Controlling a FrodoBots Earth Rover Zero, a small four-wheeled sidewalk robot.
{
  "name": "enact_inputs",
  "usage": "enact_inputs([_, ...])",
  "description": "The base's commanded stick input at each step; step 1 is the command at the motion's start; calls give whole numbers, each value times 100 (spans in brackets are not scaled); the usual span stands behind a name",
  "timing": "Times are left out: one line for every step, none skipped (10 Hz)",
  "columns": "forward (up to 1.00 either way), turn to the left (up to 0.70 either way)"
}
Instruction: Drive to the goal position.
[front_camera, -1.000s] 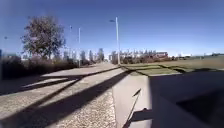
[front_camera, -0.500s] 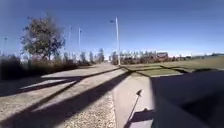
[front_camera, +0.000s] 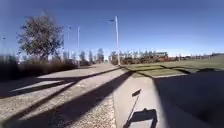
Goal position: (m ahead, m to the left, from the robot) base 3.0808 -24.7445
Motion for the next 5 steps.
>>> enact_inputs([70, 0])
enact_inputs([70, 0])
enact_inputs([70, 0])
enact_inputs([70, 0])
enact_inputs([70, -7])
